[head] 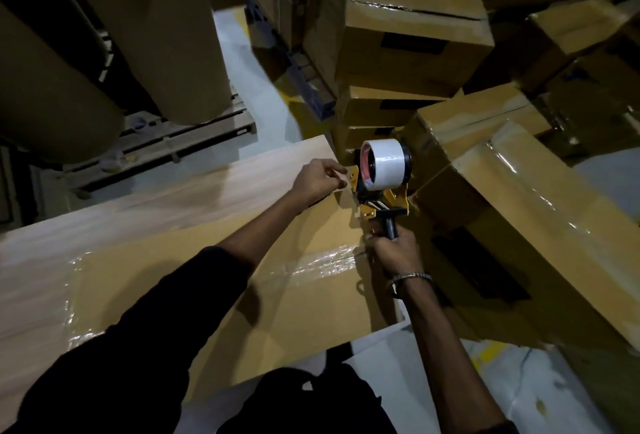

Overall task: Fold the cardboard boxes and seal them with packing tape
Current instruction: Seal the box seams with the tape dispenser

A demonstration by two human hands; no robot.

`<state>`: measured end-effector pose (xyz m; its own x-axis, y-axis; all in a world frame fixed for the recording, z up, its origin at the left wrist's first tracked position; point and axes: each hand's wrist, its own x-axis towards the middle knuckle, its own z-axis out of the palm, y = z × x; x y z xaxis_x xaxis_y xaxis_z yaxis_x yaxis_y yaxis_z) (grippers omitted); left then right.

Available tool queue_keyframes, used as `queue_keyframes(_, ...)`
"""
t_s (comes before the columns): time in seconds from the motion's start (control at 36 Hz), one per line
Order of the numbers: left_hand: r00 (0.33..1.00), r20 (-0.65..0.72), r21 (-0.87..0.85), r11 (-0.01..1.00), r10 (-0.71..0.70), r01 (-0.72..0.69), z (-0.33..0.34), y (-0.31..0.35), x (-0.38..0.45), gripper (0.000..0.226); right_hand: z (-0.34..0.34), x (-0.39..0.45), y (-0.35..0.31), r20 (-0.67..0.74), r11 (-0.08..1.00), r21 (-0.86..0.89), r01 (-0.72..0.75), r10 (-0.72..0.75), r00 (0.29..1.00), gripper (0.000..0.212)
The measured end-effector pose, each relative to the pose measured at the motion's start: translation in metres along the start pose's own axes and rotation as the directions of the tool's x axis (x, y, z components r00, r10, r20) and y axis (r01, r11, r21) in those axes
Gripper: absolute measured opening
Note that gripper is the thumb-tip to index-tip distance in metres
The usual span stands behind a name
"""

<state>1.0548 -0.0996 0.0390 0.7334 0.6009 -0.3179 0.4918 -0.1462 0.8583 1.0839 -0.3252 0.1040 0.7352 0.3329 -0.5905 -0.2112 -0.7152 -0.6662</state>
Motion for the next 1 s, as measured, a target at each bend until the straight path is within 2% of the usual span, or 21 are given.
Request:
queue_keyframes(0.06, 0.993, 0.086, -0.041, 0.996, 0.078, -0.075, -0.001, -0.001, -0.005, 0.016, 0.000, -0.001, -0.001, 0.012, 1.000, 0.013, -0.013, 0.013, 1.000, 0.020)
queue_keyframes(0.11, 0.974, 0.204, -0.016, 0.995, 0.101, -0.100, -0.004, -0.001, -0.012, 0.020, -0.001, -0.003, -0.001, 0.016, 1.000, 0.013, 0.007, -0.007, 1.000, 0.020)
queue_keyframes(0.17, 0.956, 0.262, 0.046, 0.988, 0.130, -0.147, -0.006, -0.005, -0.016, 0.025, -0.003, -0.006, -0.002, 0.028, 1.000, -0.003, 0.027, -0.027, 0.999, 0.020)
queue_keyframes(0.25, 0.953, 0.240, 0.168, 0.959, 0.184, -0.227, -0.004, -0.008, -0.017, 0.027, -0.005, -0.009, -0.003, 0.043, 0.999, -0.018, 0.050, -0.049, 0.998, 0.019)
queue_keyframes(0.31, 0.960, 0.218, 0.219, 0.950, 0.176, -0.224, 0.001, -0.007, -0.018, 0.026, -0.008, -0.010, -0.004, 0.044, 0.997, -0.026, 0.070, -0.069, 0.997, 0.019)
queue_keyframes(0.47, 0.984, 0.113, 0.246, 0.956, 0.137, -0.161, 0.007, -0.006, -0.022, 0.024, -0.011, -0.011, -0.003, 0.050, 0.994, -0.068, 0.081, -0.077, 0.996, 0.025)
queue_keyframes(0.69, 0.983, 0.100, 0.257, 0.950, 0.156, -0.177, 0.004, -0.002, -0.026, 0.030, -0.029, -0.033, 0.009, 0.157, 1.000, -0.029, 0.002, 0.003, 0.988, 0.018)
queue_keyframes(0.78, 0.976, 0.091, 0.233, 0.948, 0.199, -0.215, 0.003, -0.002, -0.026, 0.029, -0.033, -0.039, 0.024, 0.174, 1.000, -0.025, -0.014, 0.018, 0.985, 0.017)
queue_keyframes(0.86, 0.953, 0.026, 0.224, 0.928, 0.300, -0.298, 0.002, -0.001, -0.032, 0.028, -0.029, -0.039, 0.030, 0.156, 0.999, -0.004, -0.034, 0.034, 0.987, 0.010)
queue_keyframes(0.92, 0.926, 0.025, 0.278, 0.887, 0.377, -0.368, 0.002, -0.004, -0.038, 0.029, -0.025, -0.037, 0.028, 0.147, 0.999, -0.009, -0.033, 0.034, 0.989, 0.006)
queue_keyframes(1.0, 0.913, 0.083, 0.368, 0.839, 0.399, -0.400, 0.003, -0.009, -0.041, 0.029, -0.024, -0.037, 0.026, 0.165, 1.000, -0.008, -0.027, 0.028, 0.986, 0.007)
